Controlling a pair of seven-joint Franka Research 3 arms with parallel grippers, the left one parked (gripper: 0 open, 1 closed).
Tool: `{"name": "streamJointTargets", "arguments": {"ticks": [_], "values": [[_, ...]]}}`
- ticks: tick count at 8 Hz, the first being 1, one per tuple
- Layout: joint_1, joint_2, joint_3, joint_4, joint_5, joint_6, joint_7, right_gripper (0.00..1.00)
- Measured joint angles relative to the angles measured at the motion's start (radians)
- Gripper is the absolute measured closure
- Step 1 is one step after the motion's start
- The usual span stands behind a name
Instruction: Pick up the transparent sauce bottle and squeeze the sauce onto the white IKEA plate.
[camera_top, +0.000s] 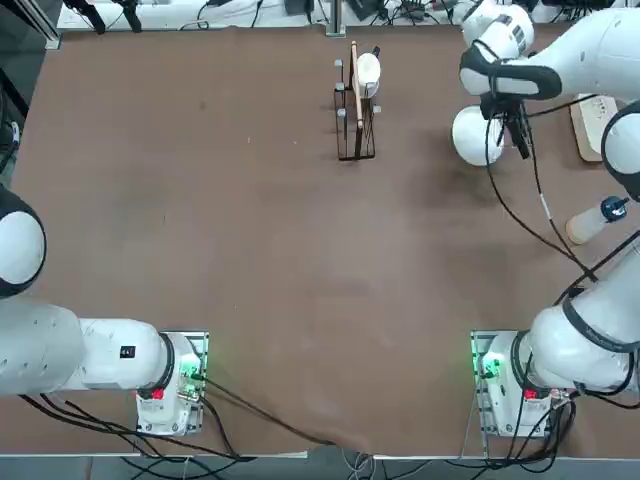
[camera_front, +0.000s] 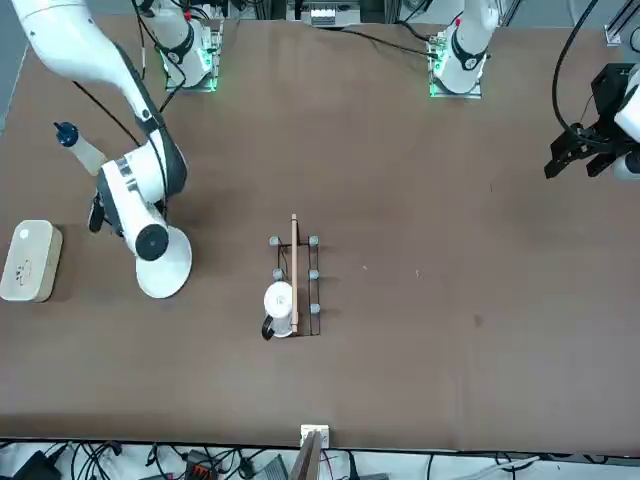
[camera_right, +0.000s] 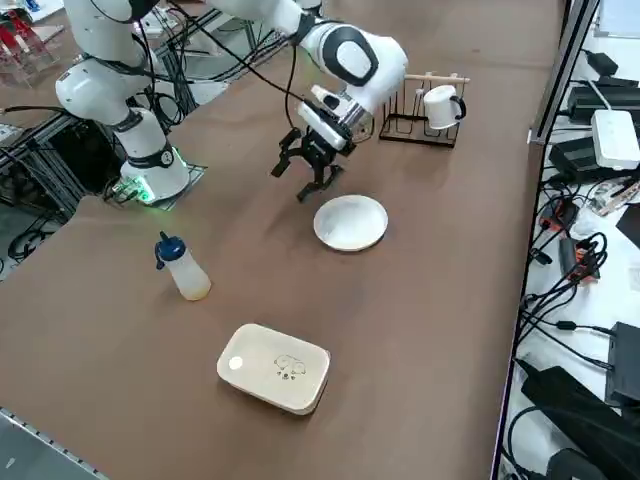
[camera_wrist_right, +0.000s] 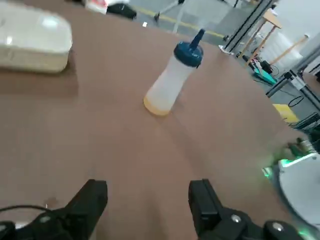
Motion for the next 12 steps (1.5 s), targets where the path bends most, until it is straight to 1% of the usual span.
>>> {"name": "streamJointTargets", "arguments": {"ticks": [2, 5, 7, 10, 11, 12], "values": [[0.0, 0.0, 0.001, 0.062, 0.082, 0.0, -0.232, 0.0], [0.0, 0.002, 0.005, 0.101, 0.159, 0.003, -0.555, 0.0], [-0.001, 0.0, 0.007, 0.184, 0.238, -0.017, -0.789, 0.0], [-0.004, -0.005, 0.008, 0.331, 0.368, -0.099, -1.104, 0.0], [-0.005, -0.01, 0.008, 0.383, 0.396, -0.129, -1.21, 0.0], [-0.006, -0.029, 0.003, 0.422, 0.429, -0.149, -1.344, 0.0]]}}
